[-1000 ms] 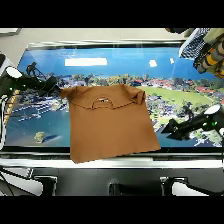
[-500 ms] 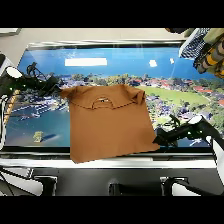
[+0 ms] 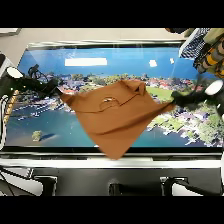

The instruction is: Fold the clothes and pants, and hang the long-sleeved shirts on hangers.

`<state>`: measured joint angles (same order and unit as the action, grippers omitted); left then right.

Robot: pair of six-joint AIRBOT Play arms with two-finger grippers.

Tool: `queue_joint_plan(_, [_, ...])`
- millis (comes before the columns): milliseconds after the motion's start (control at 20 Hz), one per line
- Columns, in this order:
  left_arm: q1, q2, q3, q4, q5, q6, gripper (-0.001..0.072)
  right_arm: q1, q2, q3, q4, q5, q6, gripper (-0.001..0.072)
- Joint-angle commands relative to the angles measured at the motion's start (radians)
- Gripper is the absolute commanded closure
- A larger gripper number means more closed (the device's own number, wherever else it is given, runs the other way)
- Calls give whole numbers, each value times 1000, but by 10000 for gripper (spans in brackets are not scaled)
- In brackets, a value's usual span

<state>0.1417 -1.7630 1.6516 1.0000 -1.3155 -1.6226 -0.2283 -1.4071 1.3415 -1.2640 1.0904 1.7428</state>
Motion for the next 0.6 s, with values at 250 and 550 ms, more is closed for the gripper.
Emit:
queue_joint_plan(250, [-50,-3,-117,-2,-72,0,692,2,-250,333,105,69,177,338])
queue_joint_plan(550, [-44,2,-117,-2,-73,4,692,-104,-98,272,119,369,-144,222])
